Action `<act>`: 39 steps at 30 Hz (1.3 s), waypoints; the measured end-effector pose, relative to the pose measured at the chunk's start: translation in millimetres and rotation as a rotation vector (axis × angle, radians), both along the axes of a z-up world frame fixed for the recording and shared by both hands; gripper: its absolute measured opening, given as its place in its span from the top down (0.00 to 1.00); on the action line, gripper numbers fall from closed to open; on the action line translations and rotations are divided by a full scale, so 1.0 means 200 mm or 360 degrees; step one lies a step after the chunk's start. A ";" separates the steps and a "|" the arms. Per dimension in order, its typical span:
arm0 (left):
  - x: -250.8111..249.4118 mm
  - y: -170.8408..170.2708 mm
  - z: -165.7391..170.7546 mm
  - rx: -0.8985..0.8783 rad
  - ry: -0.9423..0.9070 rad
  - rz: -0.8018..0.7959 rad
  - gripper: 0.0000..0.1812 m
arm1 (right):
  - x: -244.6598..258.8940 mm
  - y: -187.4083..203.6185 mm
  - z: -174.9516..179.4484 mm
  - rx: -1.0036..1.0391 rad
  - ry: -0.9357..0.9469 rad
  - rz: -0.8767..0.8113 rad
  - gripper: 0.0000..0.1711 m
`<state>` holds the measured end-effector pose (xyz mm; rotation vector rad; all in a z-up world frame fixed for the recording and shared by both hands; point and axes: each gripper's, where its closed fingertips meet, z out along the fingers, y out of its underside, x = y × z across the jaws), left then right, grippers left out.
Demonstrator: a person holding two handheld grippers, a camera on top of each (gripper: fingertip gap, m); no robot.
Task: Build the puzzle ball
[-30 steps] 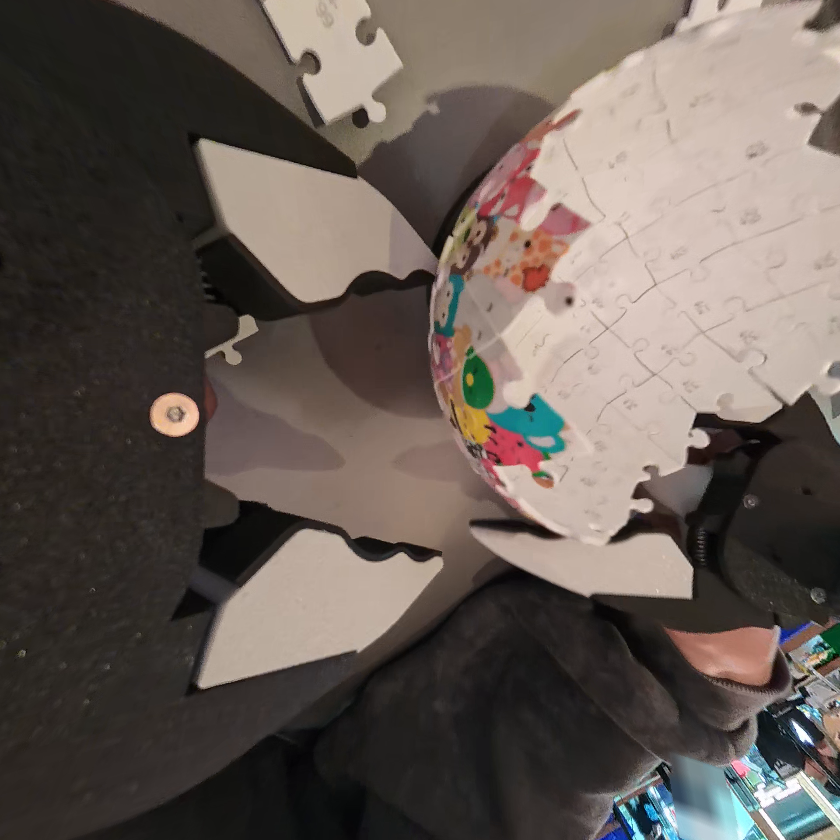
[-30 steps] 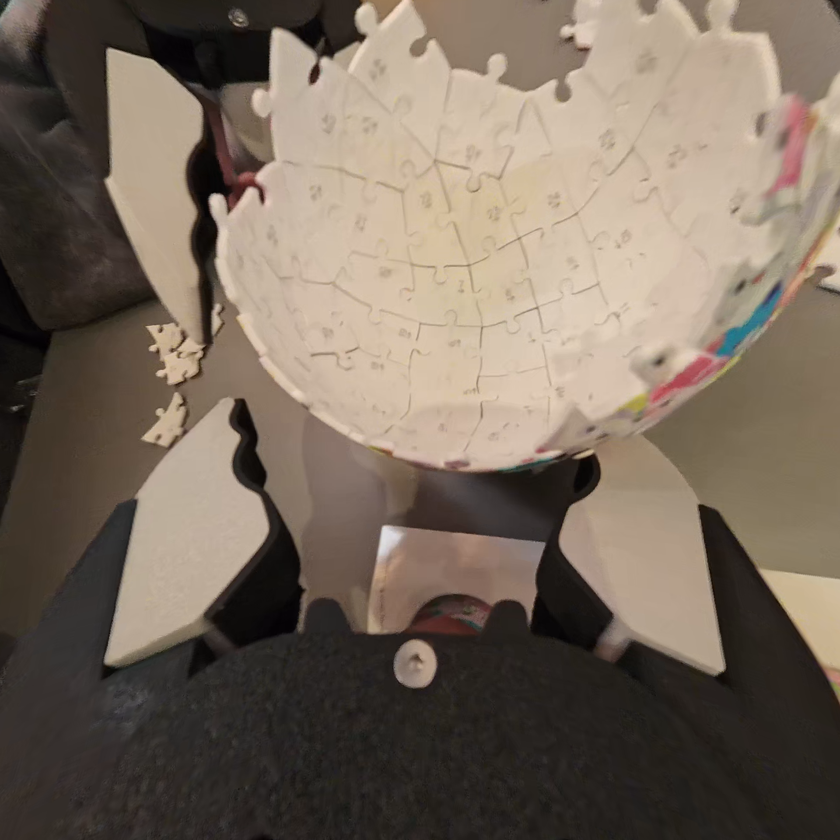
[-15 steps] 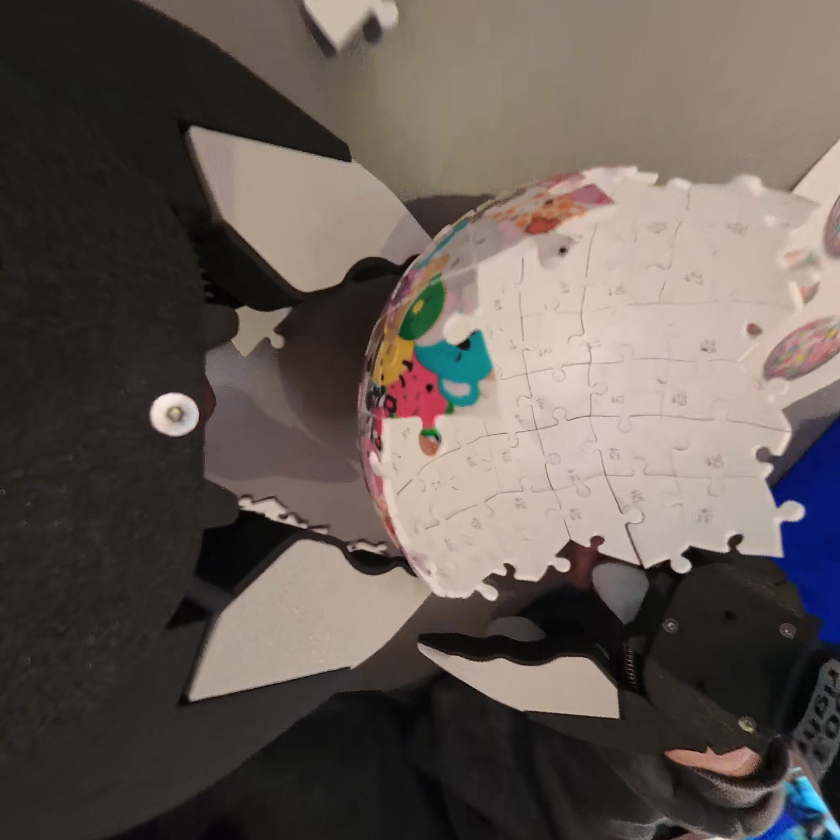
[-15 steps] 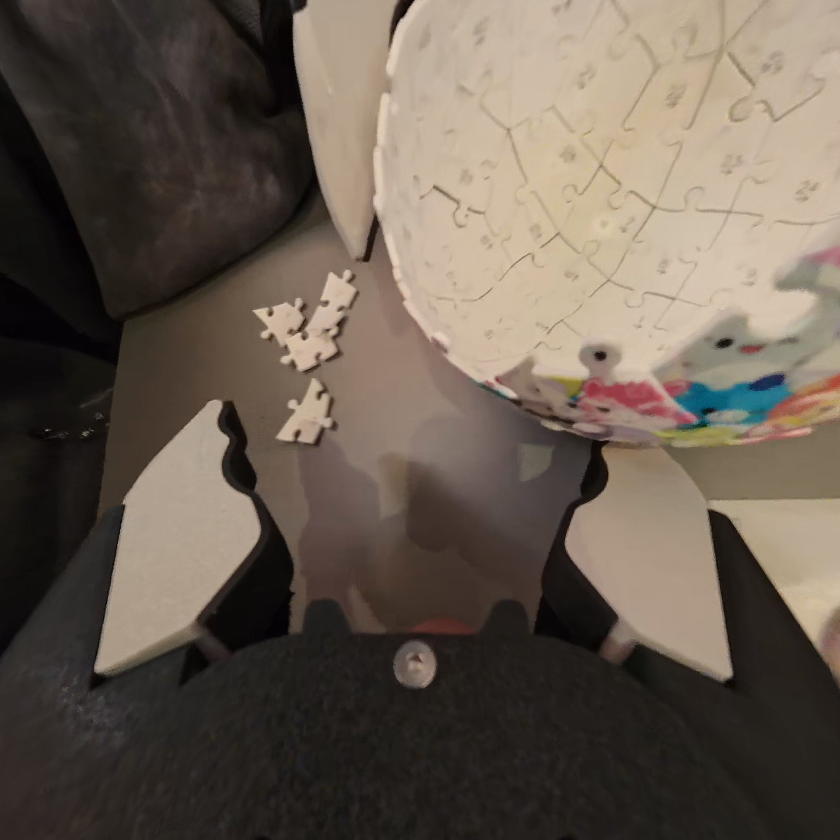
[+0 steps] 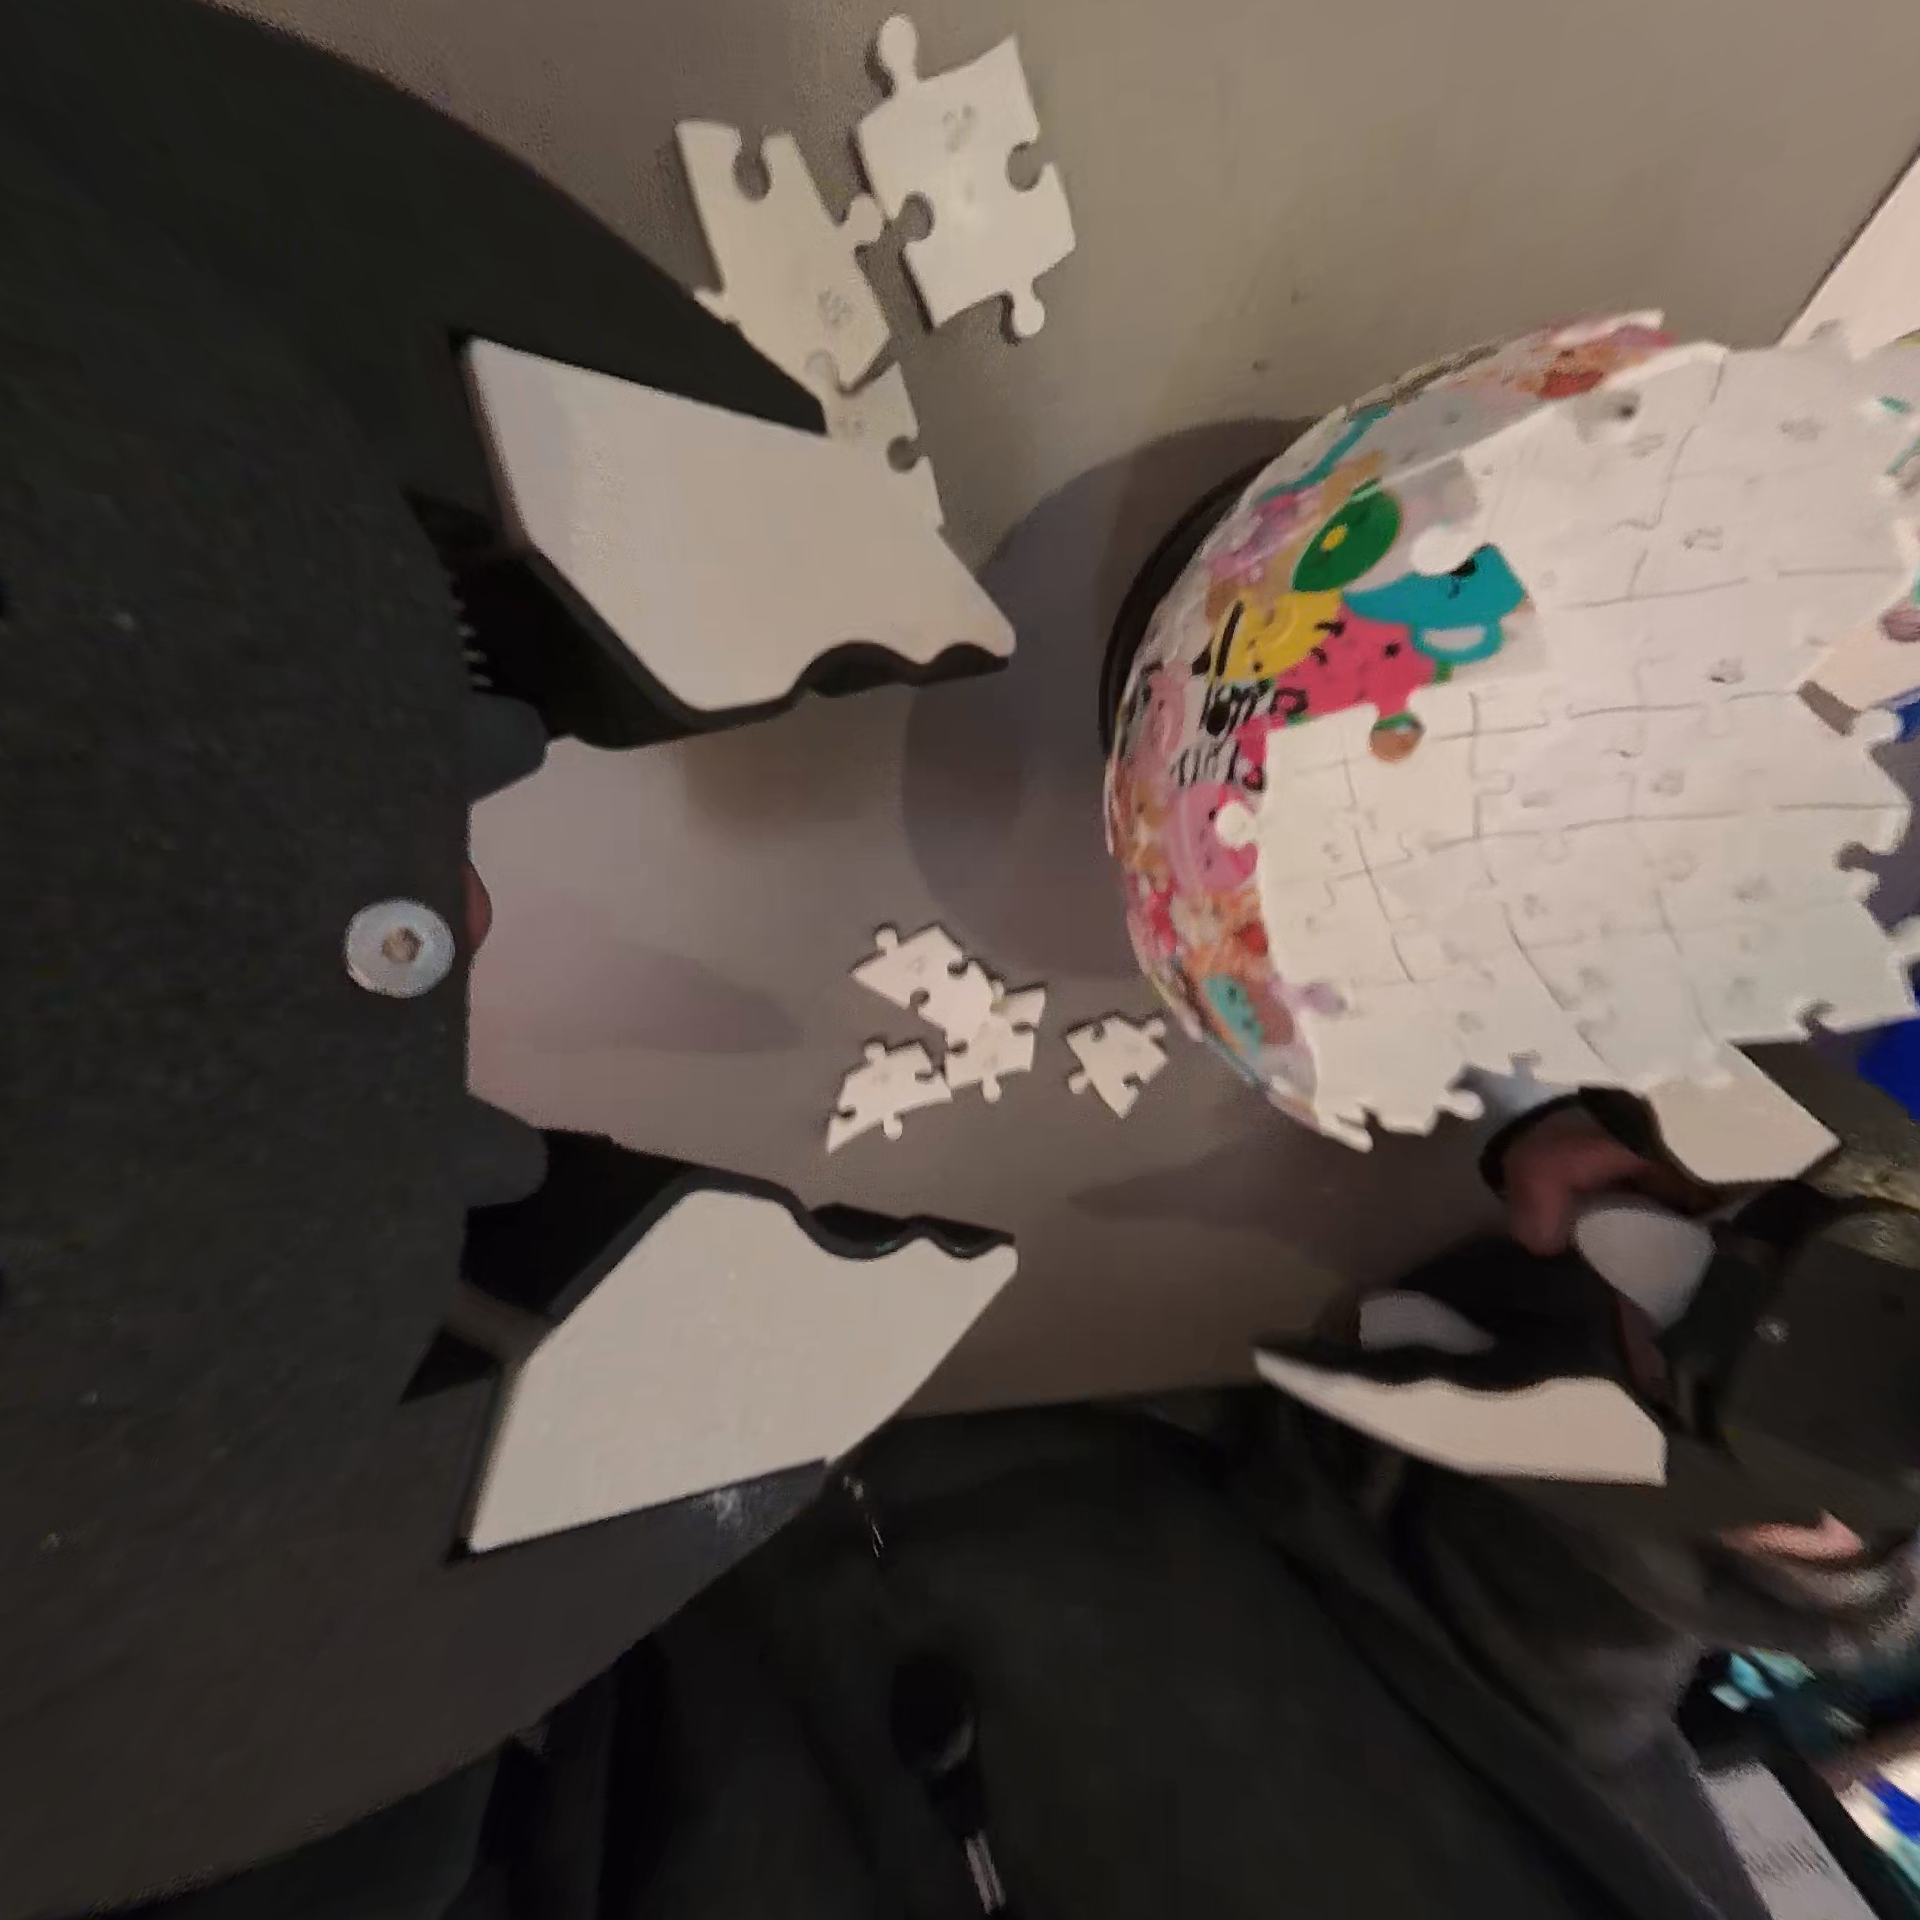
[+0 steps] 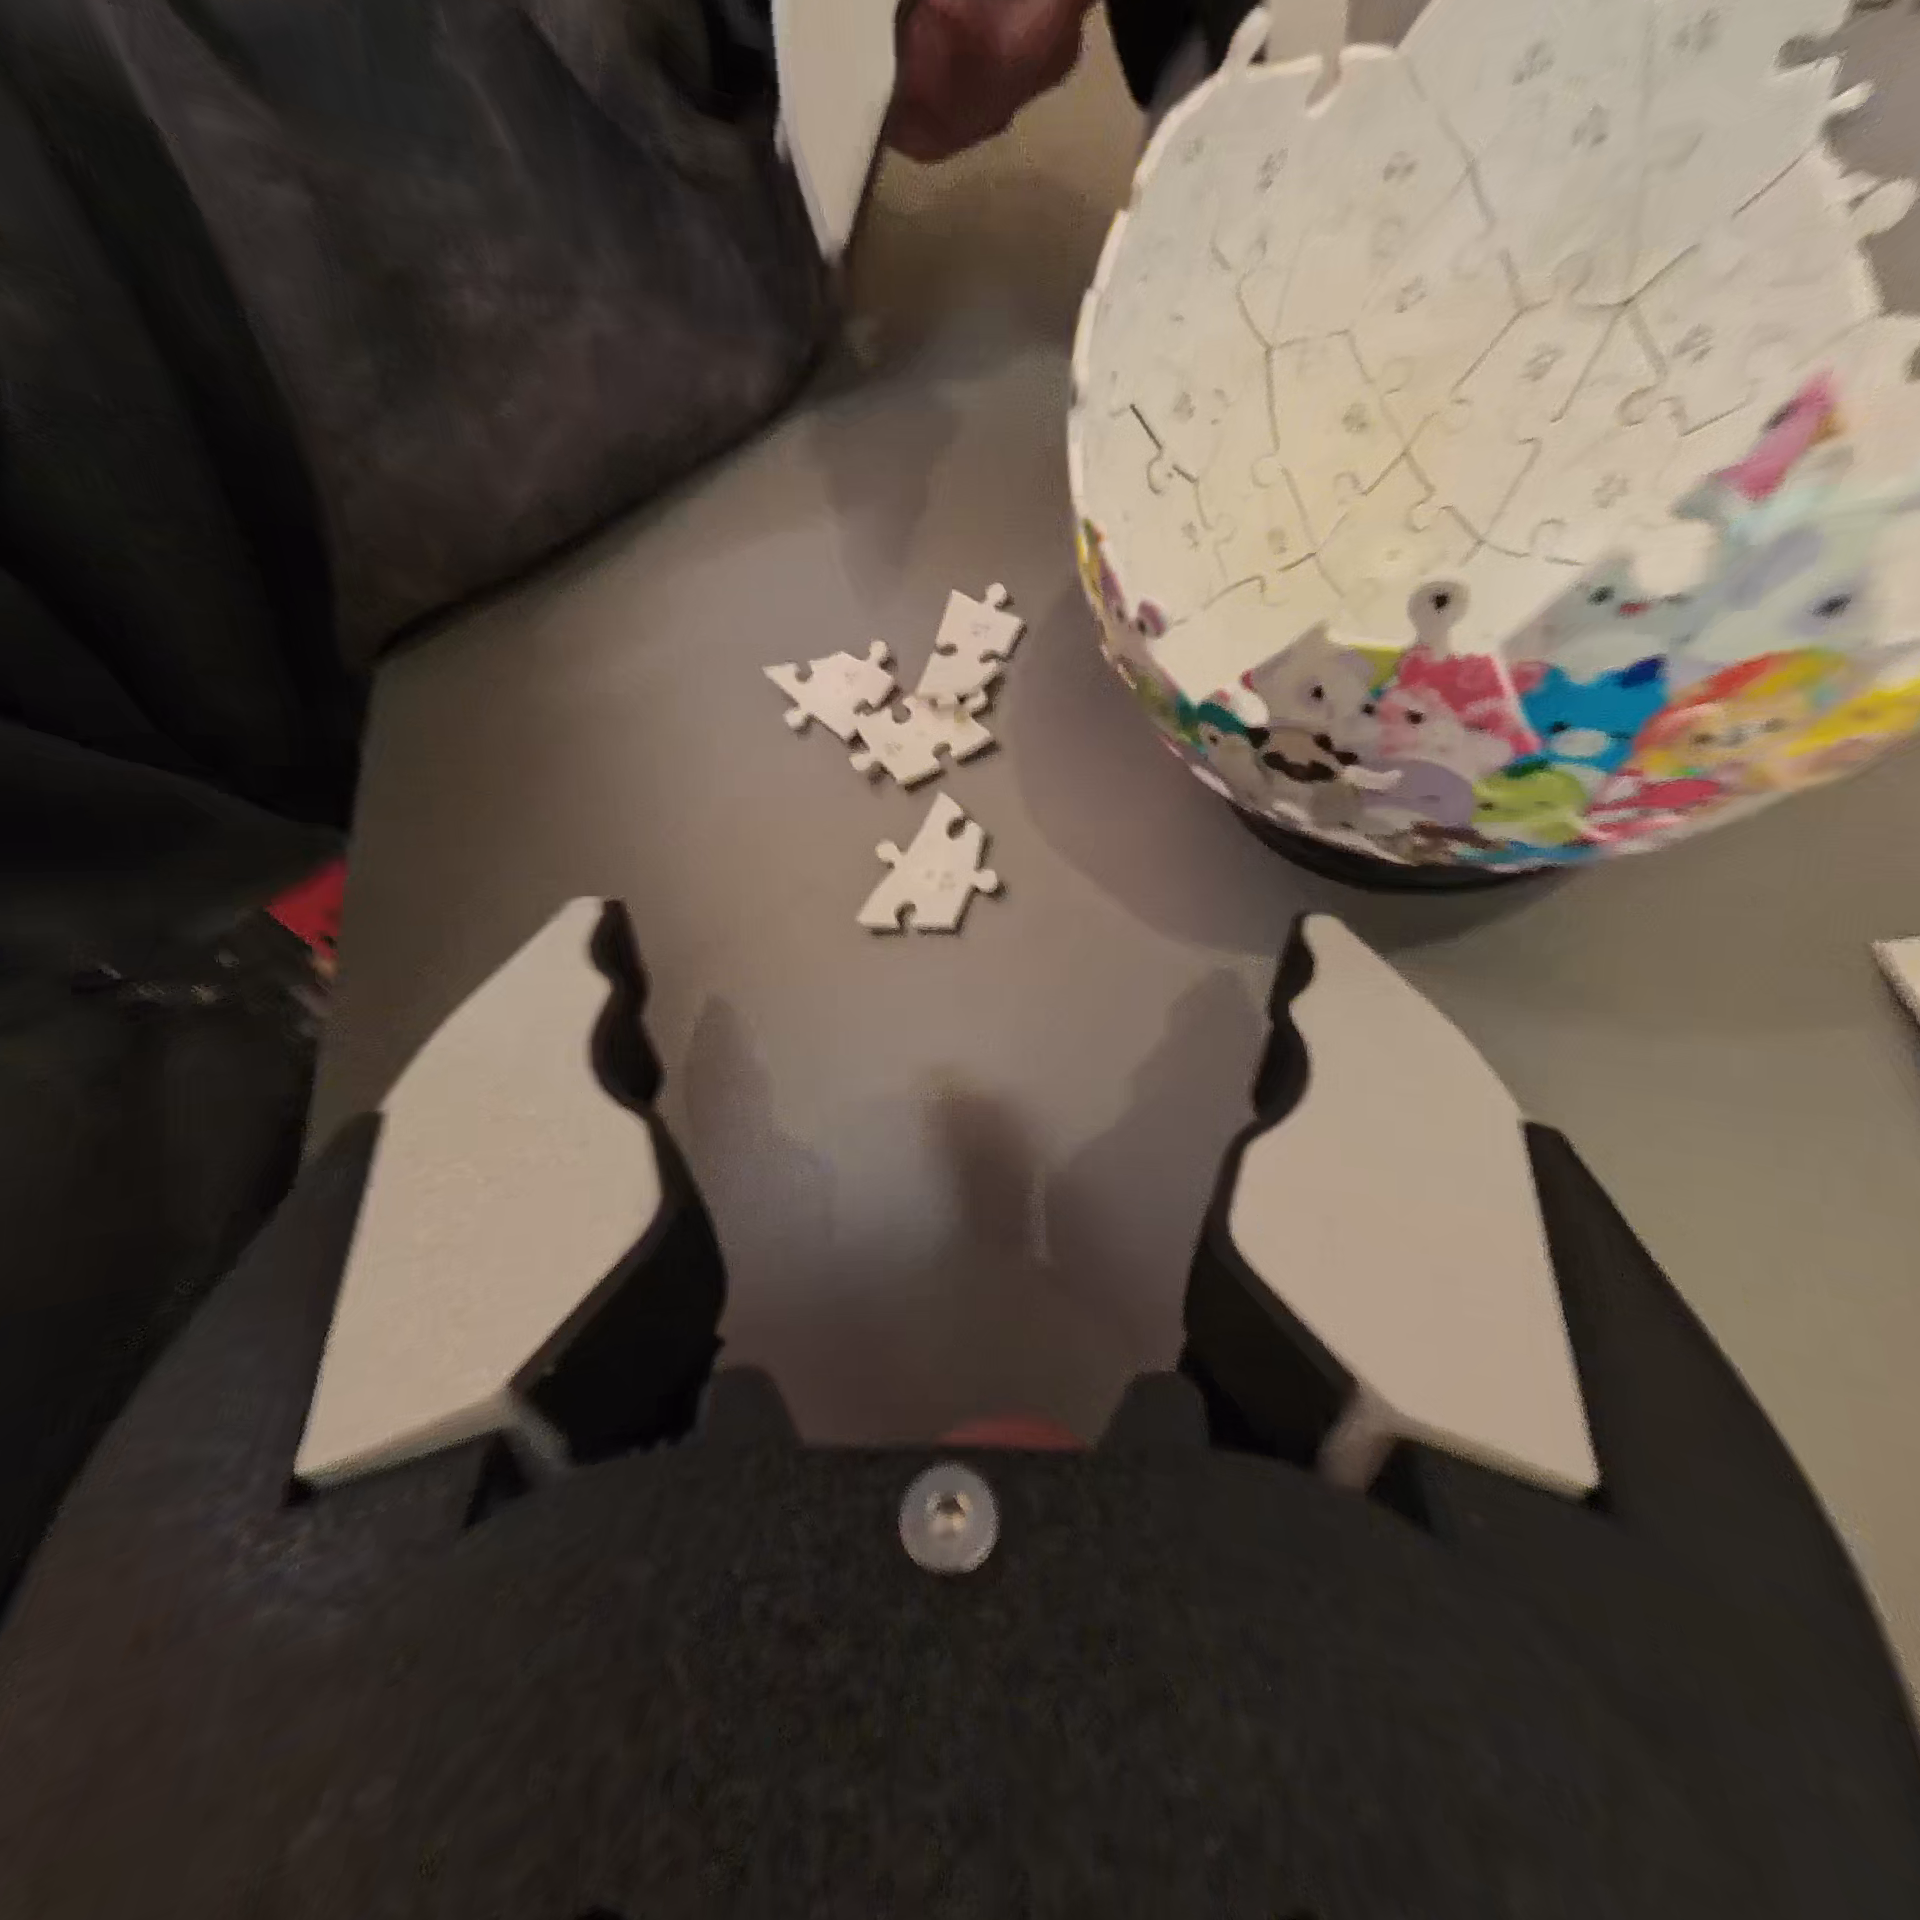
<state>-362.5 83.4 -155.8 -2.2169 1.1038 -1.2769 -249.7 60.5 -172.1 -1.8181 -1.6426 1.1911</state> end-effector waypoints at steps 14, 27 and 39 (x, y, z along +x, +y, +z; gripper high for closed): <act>-0.15 0.62 -0.06 0.0248 0.0188 0.0767 1.00 | -0.24 0.53 0.53 0.1105 -0.0083 0.0600 1.00; 0.06 0.69 -0.16 0.0118 0.0082 0.0491 1.00 | -0.47 0.54 0.01 0.1045 -0.0702 0.0915 1.00; 0.07 0.68 -0.18 0.0105 0.0120 0.0422 1.00 | -0.50 0.61 -0.05 0.1321 -0.0856 0.0783 1.00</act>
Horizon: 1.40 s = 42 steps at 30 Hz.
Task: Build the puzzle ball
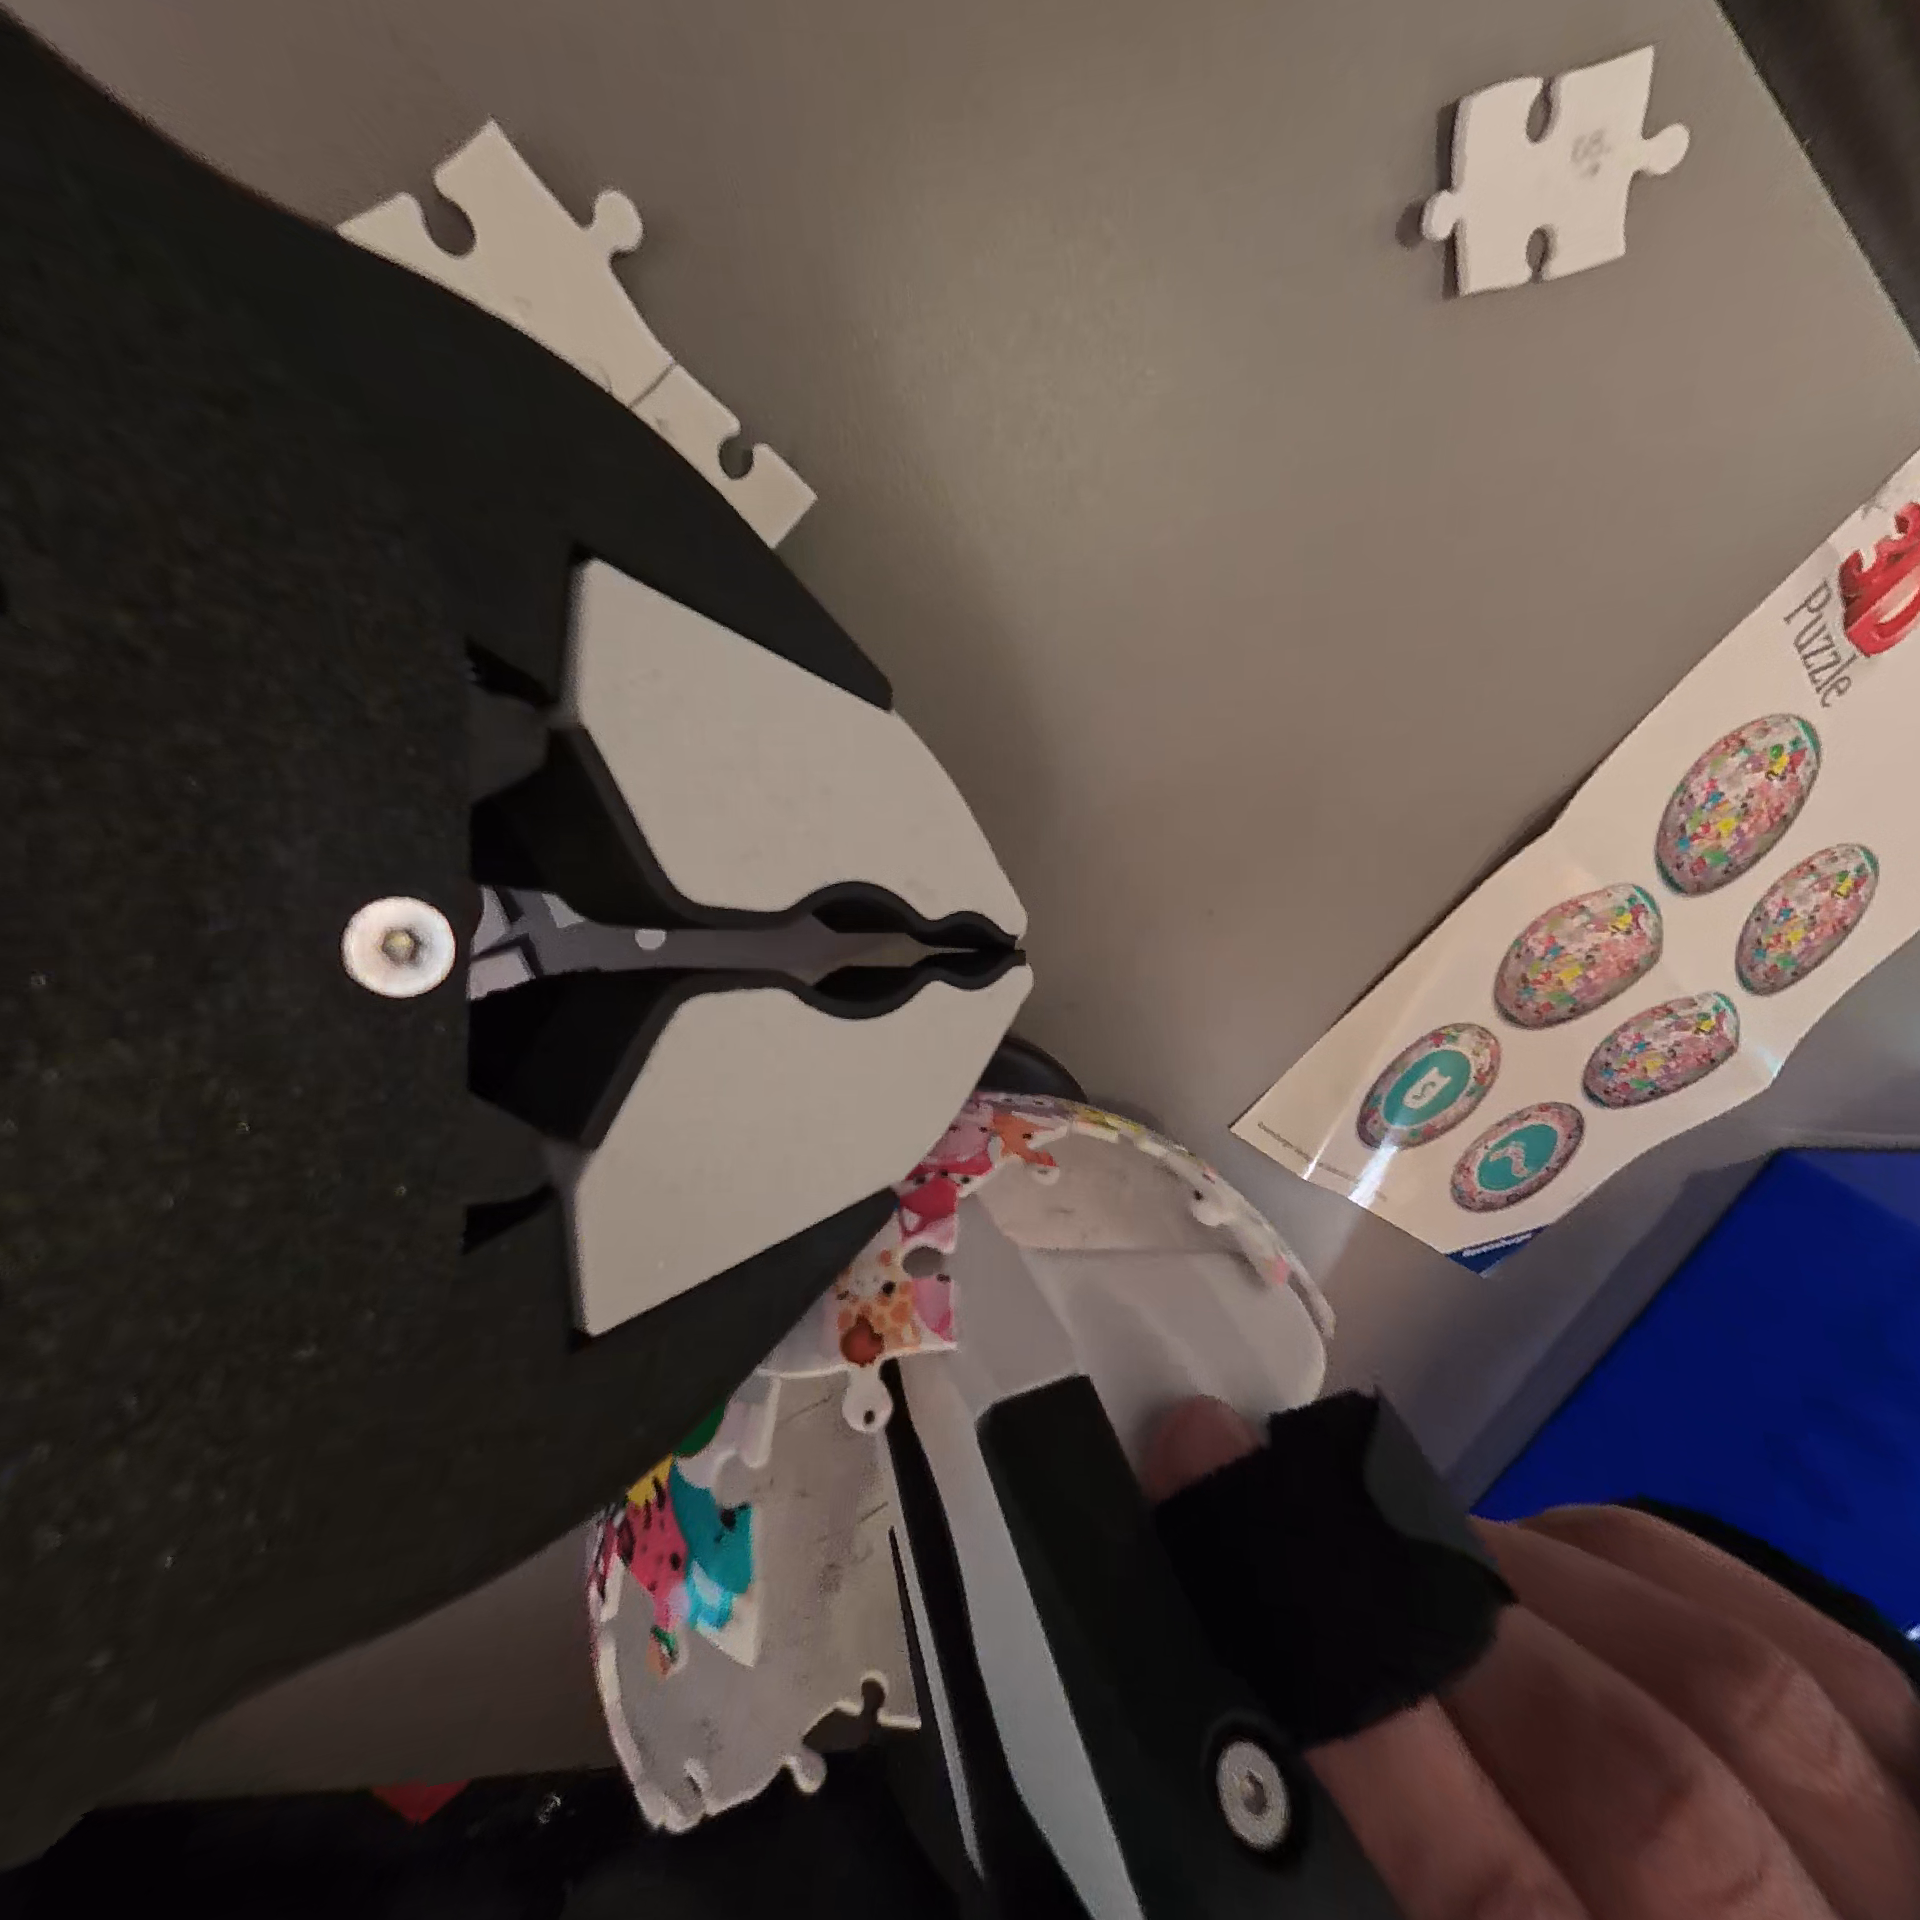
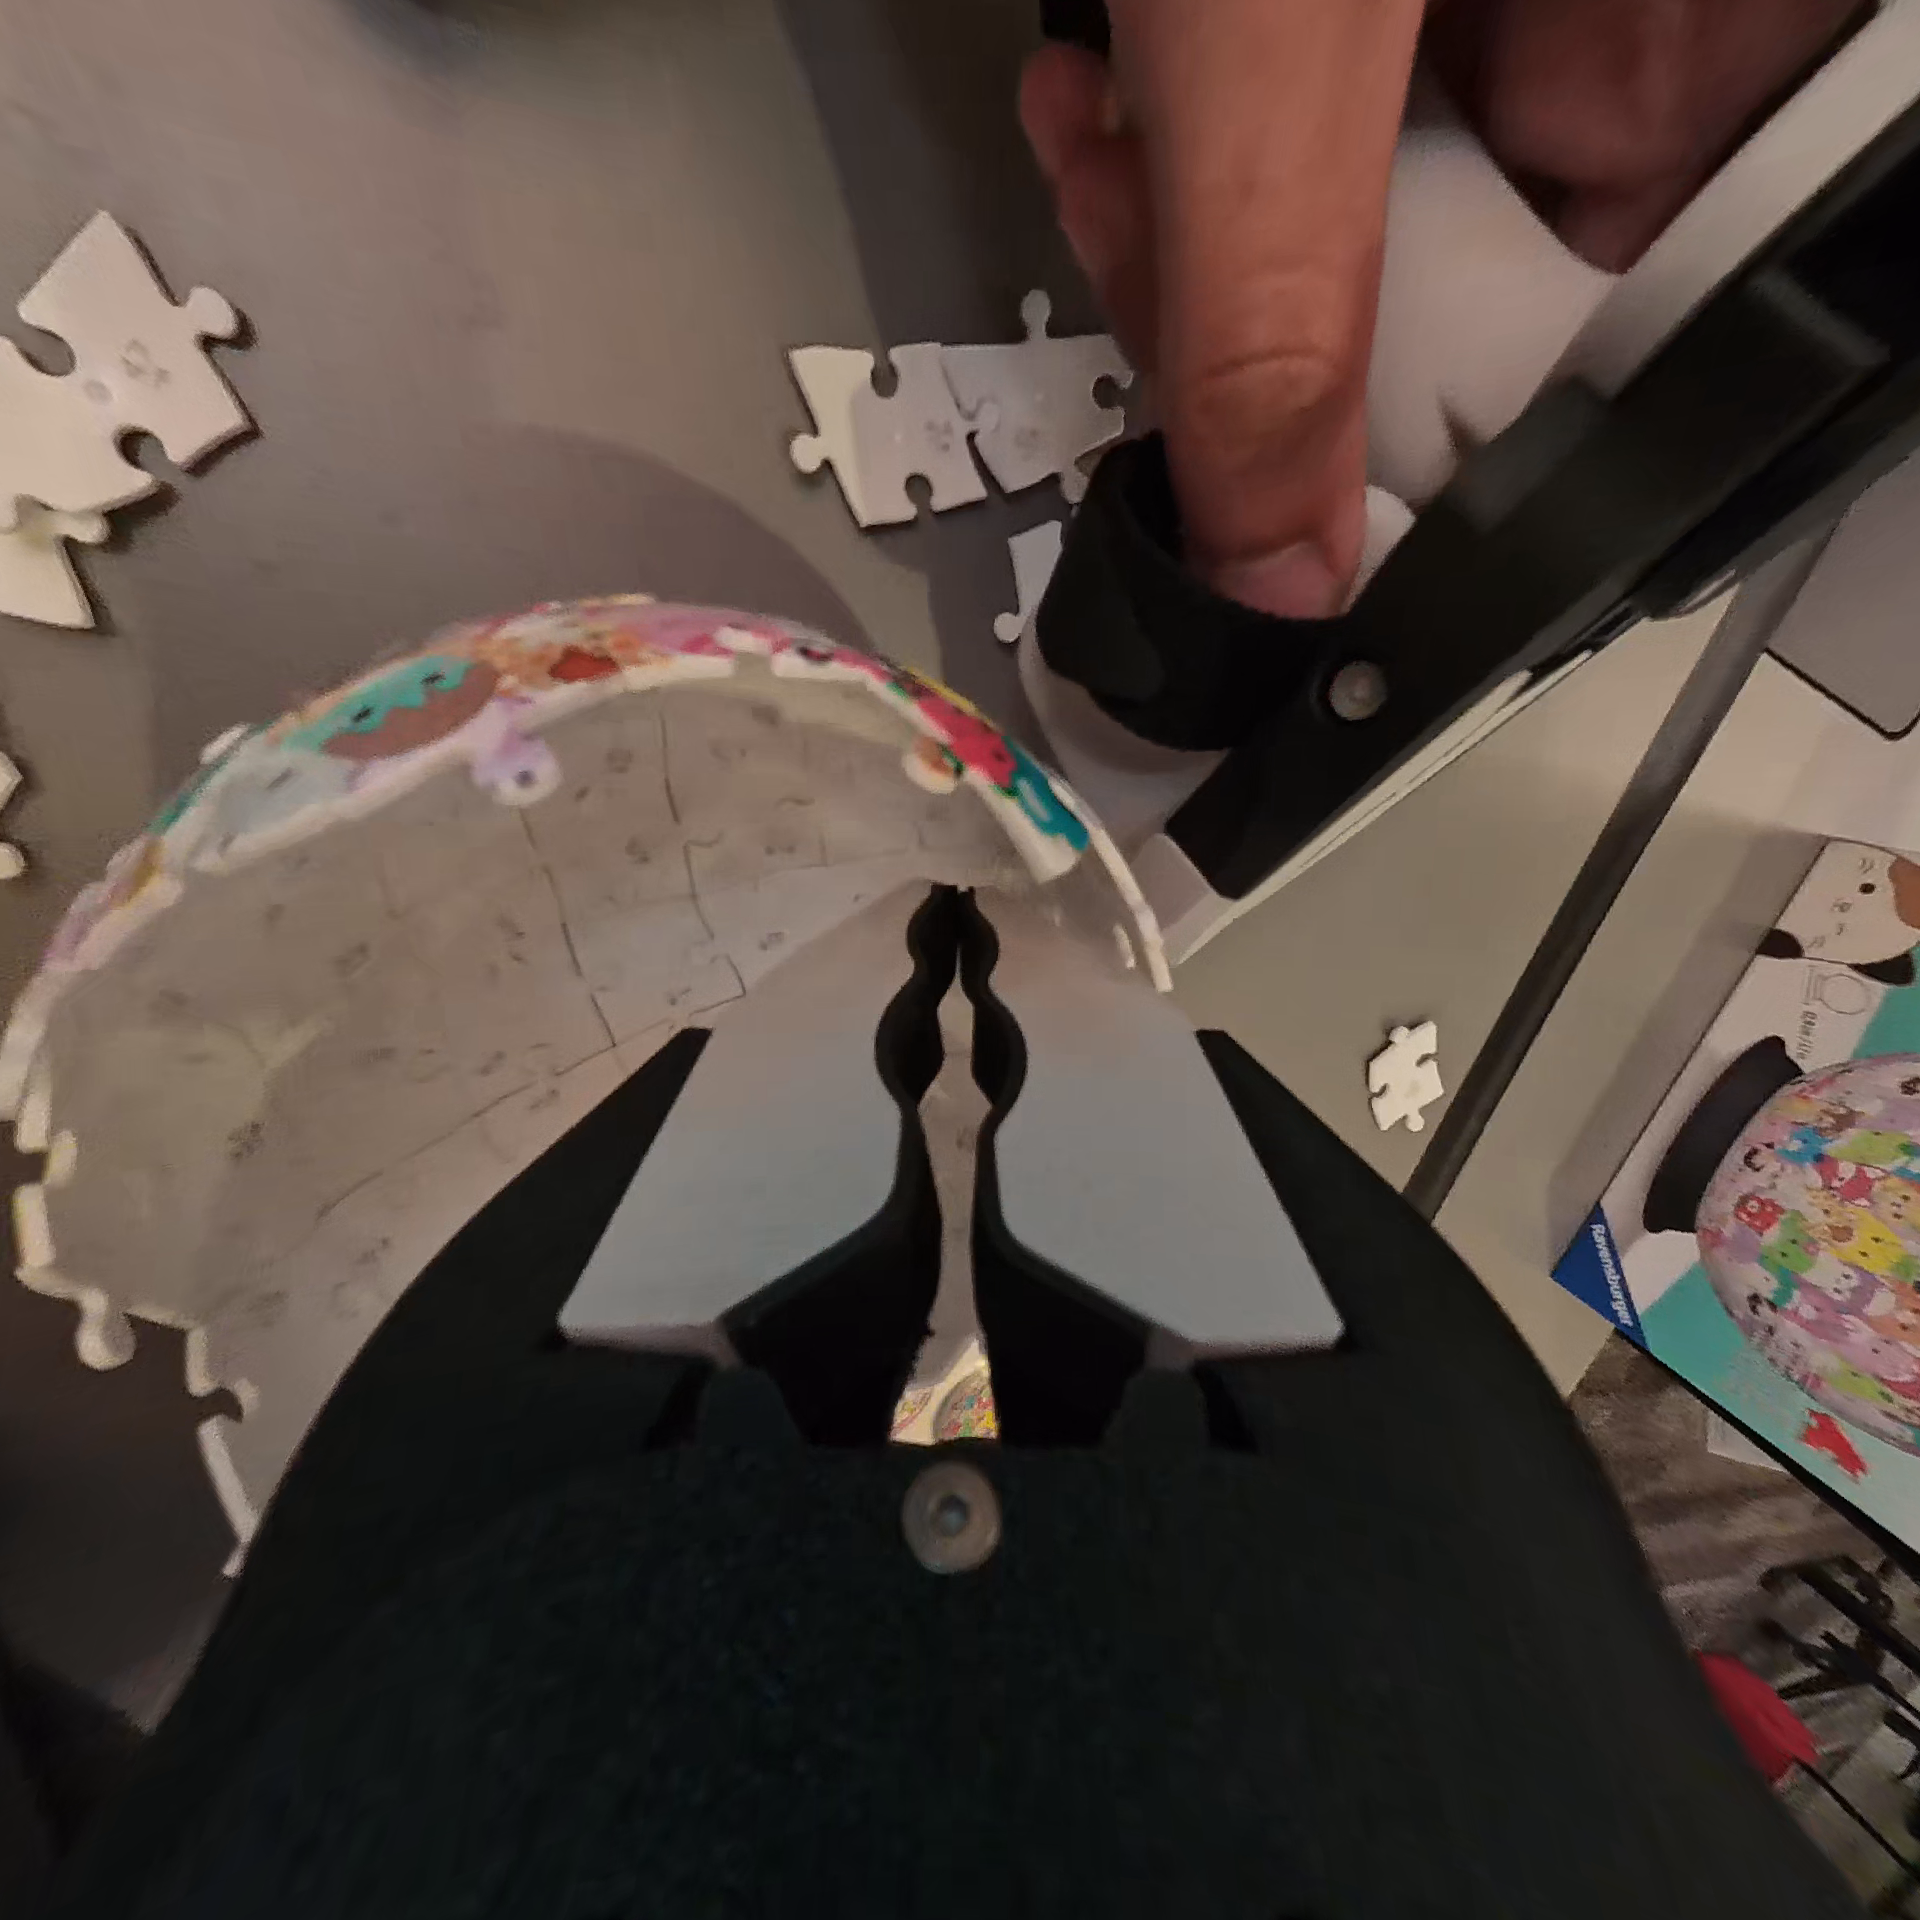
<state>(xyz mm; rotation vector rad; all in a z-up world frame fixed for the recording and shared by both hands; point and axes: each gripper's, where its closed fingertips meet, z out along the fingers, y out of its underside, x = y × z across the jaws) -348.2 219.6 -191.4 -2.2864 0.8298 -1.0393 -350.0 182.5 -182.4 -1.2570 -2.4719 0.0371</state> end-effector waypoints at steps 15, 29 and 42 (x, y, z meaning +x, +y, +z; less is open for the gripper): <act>-0.04 0.00 0.00 0.0019 0.0077 0.0024 1.00 | 0.08 -0.05 0.20 -0.0132 0.0144 -0.0010 1.00; -0.22 -0.61 0.36 0.0336 0.0179 0.0274 0.66 | 0.41 -0.36 0.93 -0.0300 0.1329 -0.0331 0.68; 0.01 -1.17 -0.10 0.0407 0.0808 0.0251 0.64 | 0.64 -1.02 0.25 -0.1062 0.1572 -0.0904 0.70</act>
